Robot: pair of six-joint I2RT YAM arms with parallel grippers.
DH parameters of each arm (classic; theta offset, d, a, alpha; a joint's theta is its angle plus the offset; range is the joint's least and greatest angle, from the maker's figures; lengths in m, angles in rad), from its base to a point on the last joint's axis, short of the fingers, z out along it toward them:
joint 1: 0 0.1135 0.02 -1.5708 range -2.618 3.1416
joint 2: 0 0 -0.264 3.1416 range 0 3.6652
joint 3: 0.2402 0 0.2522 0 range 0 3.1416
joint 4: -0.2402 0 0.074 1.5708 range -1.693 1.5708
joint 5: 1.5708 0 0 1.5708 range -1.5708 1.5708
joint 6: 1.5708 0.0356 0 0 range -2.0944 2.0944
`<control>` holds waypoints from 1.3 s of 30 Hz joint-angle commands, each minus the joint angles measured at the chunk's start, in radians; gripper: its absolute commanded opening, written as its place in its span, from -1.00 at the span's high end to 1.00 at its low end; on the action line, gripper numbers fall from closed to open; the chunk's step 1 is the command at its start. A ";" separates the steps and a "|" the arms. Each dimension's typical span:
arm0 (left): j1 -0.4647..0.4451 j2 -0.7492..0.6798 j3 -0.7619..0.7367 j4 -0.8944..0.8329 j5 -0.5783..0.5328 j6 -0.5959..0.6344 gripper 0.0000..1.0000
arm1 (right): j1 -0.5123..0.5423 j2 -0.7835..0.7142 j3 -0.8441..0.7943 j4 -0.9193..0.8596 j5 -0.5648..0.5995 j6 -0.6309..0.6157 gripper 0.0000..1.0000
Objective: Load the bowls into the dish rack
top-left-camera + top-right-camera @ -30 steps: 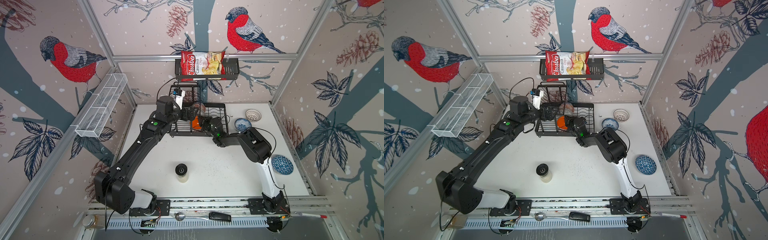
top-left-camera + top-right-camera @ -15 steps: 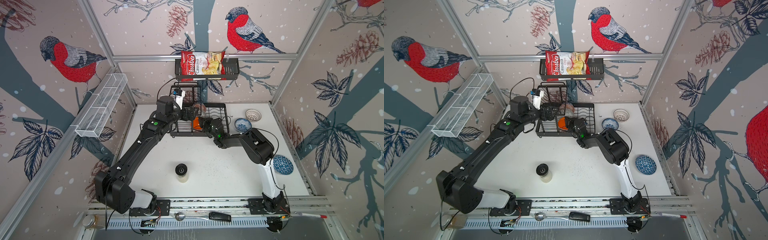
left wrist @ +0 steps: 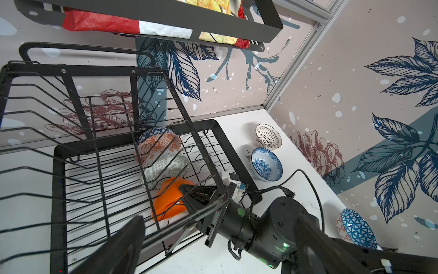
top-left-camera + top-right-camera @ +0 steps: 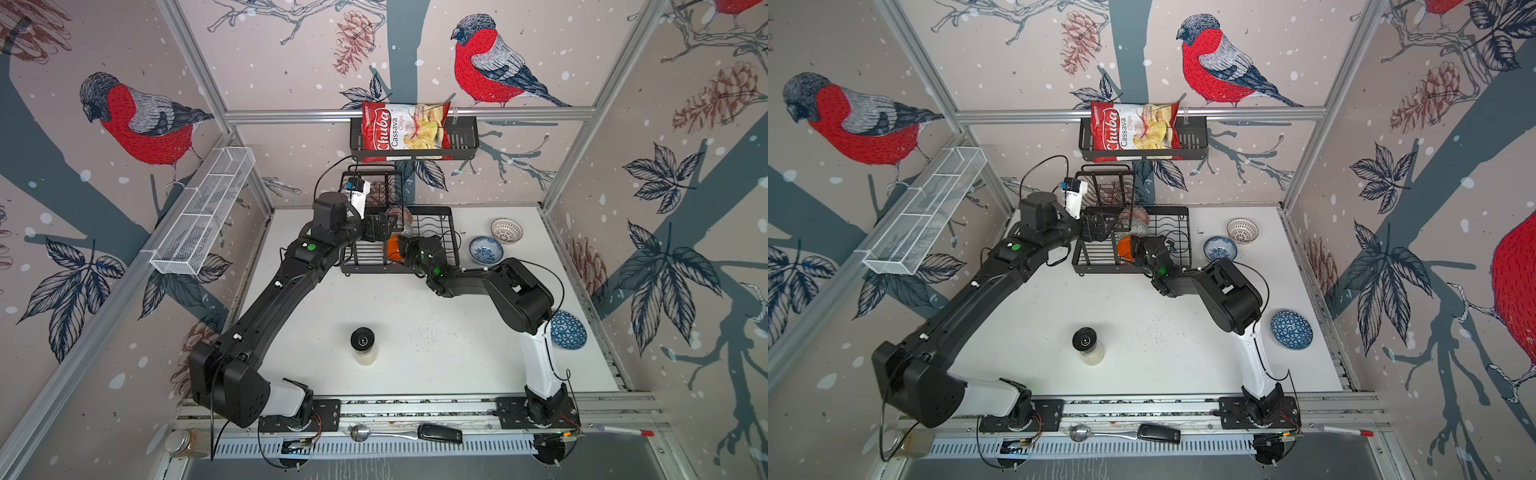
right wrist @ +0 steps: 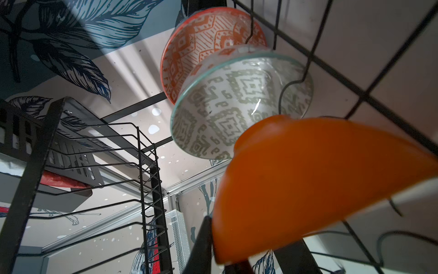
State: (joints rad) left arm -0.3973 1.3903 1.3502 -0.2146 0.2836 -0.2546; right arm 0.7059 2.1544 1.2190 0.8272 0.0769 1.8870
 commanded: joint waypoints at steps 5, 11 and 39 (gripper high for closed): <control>-0.005 -0.011 0.001 0.018 -0.012 0.008 -0.95 | 0.003 0.008 -0.010 -0.116 0.021 0.003 0.64; -0.009 -0.013 0.001 0.018 -0.014 0.008 -0.95 | 0.002 0.023 0.014 -0.118 0.004 -0.001 0.61; -0.014 -0.023 0.002 0.017 -0.029 0.016 -0.95 | -0.025 -0.007 0.028 -0.086 -0.023 -0.103 0.34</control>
State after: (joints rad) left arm -0.4088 1.3746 1.3502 -0.2150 0.2581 -0.2535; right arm 0.6800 2.1548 1.2377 0.7479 0.0685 1.8114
